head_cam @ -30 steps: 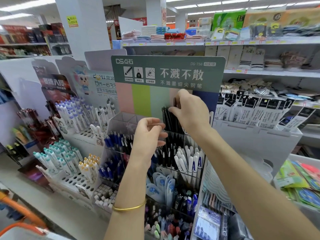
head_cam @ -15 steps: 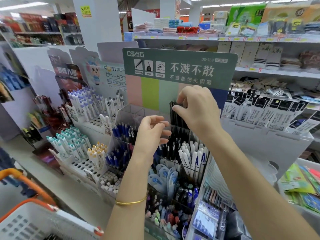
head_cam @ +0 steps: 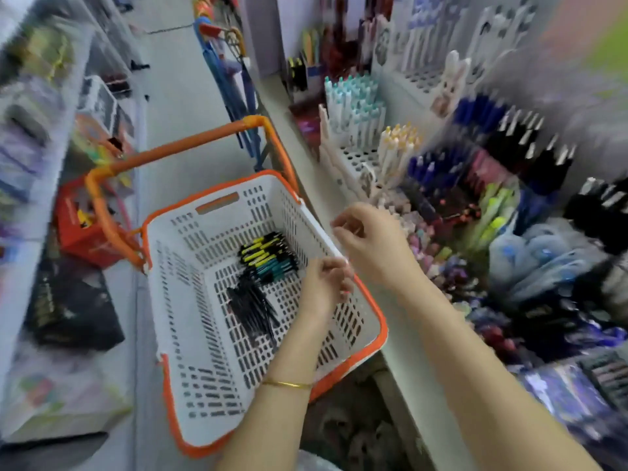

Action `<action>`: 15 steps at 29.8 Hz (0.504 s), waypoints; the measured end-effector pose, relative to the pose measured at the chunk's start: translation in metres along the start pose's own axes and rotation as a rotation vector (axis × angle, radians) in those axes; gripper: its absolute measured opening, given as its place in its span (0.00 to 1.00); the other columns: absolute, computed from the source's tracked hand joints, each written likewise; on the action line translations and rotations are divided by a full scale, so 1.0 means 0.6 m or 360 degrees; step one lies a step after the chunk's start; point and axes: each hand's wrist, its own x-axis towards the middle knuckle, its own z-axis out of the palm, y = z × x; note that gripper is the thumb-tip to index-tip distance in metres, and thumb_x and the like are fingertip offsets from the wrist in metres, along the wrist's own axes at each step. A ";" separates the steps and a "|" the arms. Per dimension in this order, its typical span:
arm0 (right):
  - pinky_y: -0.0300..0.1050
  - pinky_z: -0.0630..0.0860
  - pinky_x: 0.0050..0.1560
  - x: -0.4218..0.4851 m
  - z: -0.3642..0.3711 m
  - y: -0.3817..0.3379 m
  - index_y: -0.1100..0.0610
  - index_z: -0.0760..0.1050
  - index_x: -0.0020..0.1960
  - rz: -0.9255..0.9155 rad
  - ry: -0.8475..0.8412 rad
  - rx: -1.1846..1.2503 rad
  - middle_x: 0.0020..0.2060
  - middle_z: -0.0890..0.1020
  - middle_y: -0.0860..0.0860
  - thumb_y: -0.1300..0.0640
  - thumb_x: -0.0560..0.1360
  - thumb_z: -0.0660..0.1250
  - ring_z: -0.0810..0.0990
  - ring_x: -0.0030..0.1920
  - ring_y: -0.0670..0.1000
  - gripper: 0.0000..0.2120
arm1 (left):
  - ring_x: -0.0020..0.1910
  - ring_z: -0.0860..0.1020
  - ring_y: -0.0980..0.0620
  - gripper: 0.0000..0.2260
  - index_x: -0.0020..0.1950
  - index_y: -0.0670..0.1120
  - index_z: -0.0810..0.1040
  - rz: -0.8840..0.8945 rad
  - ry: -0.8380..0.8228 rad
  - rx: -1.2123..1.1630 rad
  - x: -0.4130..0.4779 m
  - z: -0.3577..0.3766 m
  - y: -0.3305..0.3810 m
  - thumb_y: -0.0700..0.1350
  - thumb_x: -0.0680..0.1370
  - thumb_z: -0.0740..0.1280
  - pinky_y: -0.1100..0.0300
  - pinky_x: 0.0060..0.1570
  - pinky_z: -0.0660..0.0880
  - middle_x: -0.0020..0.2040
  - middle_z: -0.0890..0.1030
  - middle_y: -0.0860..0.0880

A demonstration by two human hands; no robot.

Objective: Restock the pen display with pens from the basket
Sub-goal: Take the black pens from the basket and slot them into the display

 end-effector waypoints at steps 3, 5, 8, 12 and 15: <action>0.47 0.74 0.44 -0.002 0.084 0.020 0.55 0.77 0.46 0.0181 -0.0279 0.0200 0.36 0.76 0.47 0.60 0.76 0.65 0.76 0.40 0.50 0.03 | 0.24 0.72 0.54 0.13 0.43 0.42 0.71 -0.0309 0.0195 0.0154 0.023 -0.060 -0.083 0.37 0.83 0.51 0.66 0.24 0.68 0.32 0.74 0.47; 0.49 0.74 0.44 -0.007 0.127 0.035 0.54 0.75 0.44 0.0290 -0.0384 0.0242 0.35 0.76 0.47 0.61 0.76 0.65 0.77 0.40 0.52 0.04 | 0.33 0.74 0.51 0.07 0.52 0.41 0.72 -0.0363 0.0328 0.0480 0.040 -0.095 -0.136 0.39 0.83 0.55 0.56 0.36 0.74 0.39 0.74 0.49; 0.53 0.78 0.46 -0.011 0.173 0.056 0.51 0.74 0.41 0.0411 -0.0473 0.0275 0.39 0.79 0.50 0.61 0.76 0.64 0.78 0.41 0.53 0.07 | 0.34 0.76 0.47 0.07 0.58 0.41 0.75 -0.0474 0.0570 0.0778 0.079 -0.150 -0.195 0.41 0.81 0.62 0.53 0.37 0.75 0.41 0.77 0.47; 0.55 0.78 0.47 -0.003 0.221 0.080 0.57 0.77 0.48 0.0553 -0.0594 0.0201 0.43 0.81 0.55 0.60 0.77 0.63 0.79 0.42 0.55 0.04 | 0.61 0.74 0.40 0.17 0.63 0.37 0.71 -0.0760 0.0732 0.1125 0.137 -0.203 -0.224 0.48 0.80 0.65 0.50 0.58 0.75 0.67 0.71 0.37; 0.52 0.77 0.46 0.010 0.254 0.096 0.58 0.76 0.48 0.0628 -0.0627 0.0179 0.42 0.81 0.54 0.60 0.77 0.63 0.79 0.42 0.54 0.04 | 0.62 0.73 0.40 0.20 0.65 0.38 0.69 -0.0800 0.0732 0.1244 0.176 -0.226 -0.240 0.52 0.81 0.64 0.49 0.59 0.74 0.68 0.69 0.39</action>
